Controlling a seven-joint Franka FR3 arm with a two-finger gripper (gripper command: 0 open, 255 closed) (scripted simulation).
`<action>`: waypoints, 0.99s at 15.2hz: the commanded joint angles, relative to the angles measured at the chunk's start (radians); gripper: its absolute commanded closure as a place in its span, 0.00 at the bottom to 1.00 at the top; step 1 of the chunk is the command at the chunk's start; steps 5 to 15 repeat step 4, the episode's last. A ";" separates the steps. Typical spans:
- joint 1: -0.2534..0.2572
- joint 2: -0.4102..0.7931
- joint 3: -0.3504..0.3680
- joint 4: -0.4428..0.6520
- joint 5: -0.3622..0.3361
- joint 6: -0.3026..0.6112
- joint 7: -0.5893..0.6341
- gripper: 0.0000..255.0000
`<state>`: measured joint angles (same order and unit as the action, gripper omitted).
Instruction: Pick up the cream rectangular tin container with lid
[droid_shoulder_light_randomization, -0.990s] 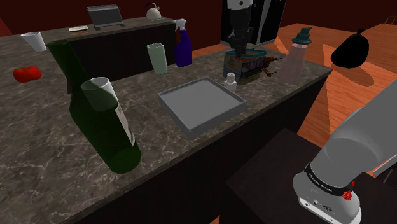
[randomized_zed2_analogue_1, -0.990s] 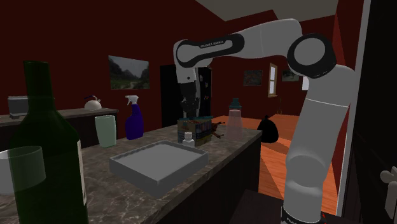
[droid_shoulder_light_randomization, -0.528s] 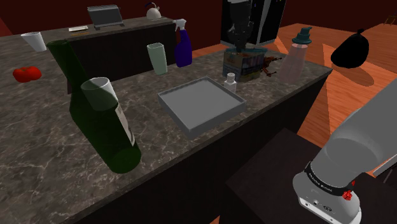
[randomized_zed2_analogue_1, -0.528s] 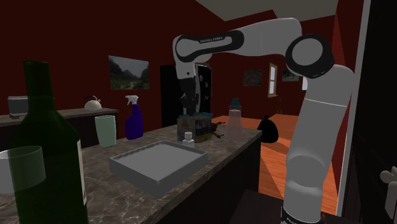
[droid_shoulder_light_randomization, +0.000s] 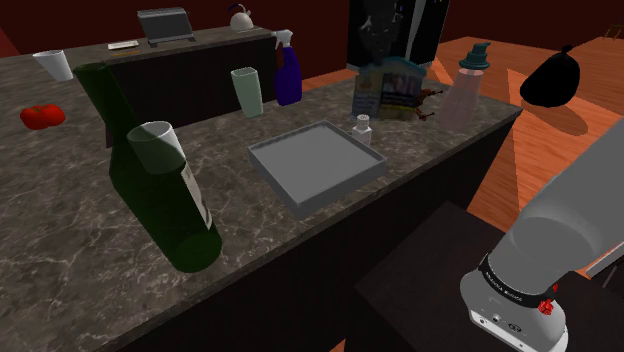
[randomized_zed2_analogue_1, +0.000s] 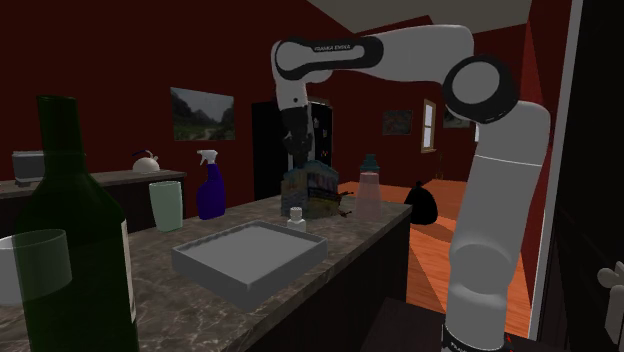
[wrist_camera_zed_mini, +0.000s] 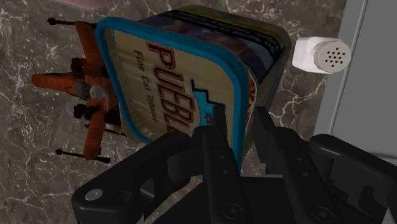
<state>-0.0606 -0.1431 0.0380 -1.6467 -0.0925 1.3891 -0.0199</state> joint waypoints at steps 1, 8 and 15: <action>0.000 0.009 0.000 0.042 -0.001 -0.030 -0.002 1.00; 0.000 0.016 0.001 0.065 -0.002 -0.047 -0.004 1.00; 0.000 0.016 0.001 0.065 -0.002 -0.047 -0.004 1.00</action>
